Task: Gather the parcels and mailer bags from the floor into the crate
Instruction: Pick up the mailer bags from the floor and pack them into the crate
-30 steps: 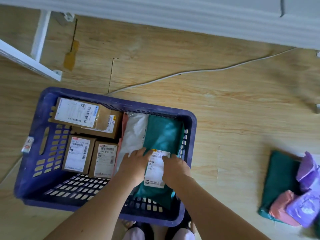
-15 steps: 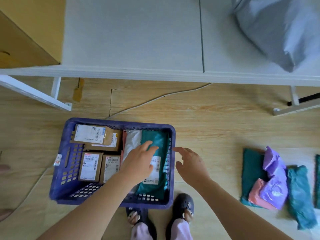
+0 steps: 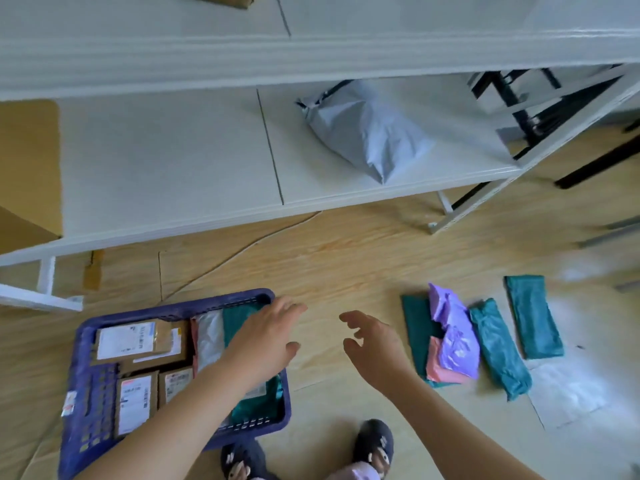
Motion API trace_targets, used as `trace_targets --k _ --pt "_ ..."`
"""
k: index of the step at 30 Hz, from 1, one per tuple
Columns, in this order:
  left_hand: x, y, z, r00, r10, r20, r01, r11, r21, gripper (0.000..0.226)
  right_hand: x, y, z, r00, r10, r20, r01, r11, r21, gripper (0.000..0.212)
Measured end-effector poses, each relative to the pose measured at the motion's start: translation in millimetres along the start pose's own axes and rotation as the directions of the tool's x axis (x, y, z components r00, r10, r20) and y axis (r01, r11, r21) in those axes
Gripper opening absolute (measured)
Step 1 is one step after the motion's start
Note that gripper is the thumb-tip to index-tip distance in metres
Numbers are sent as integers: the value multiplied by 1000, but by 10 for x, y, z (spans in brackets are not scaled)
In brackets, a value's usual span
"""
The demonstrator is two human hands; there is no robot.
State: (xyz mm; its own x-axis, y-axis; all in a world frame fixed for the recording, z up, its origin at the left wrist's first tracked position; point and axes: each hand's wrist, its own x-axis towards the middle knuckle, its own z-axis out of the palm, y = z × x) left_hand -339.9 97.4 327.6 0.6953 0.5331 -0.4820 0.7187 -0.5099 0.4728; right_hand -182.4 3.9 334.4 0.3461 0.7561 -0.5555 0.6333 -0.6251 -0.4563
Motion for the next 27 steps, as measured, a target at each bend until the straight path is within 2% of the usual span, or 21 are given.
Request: trace_targets --k 9,14,18,21,27 --pt "362 1271 164 995 97 5 -97 995 3 58 -417 1044 -884 984 132 -118 -125 990 60 43" --pt "707 2284 646 991 131 24 -130 991 -18 57 -630 2060 -1364 970 190 -152 -178 980 93 45" --pt "941 3061 1033 989 140 44 -140 990 -2 58 -826 2847 -1712 956 242 -163 -225 967 118 37" --pt "1191 3672 1294 986 165 38 -166 986 8 59 -947 3483 -1997 944 276 -182 -257 959 118 41" --pt "1602 4503 1685 978 201 52 -201 980 -11 58 -1072 4353 -2394 916 352 -192 -328 933 147 37"
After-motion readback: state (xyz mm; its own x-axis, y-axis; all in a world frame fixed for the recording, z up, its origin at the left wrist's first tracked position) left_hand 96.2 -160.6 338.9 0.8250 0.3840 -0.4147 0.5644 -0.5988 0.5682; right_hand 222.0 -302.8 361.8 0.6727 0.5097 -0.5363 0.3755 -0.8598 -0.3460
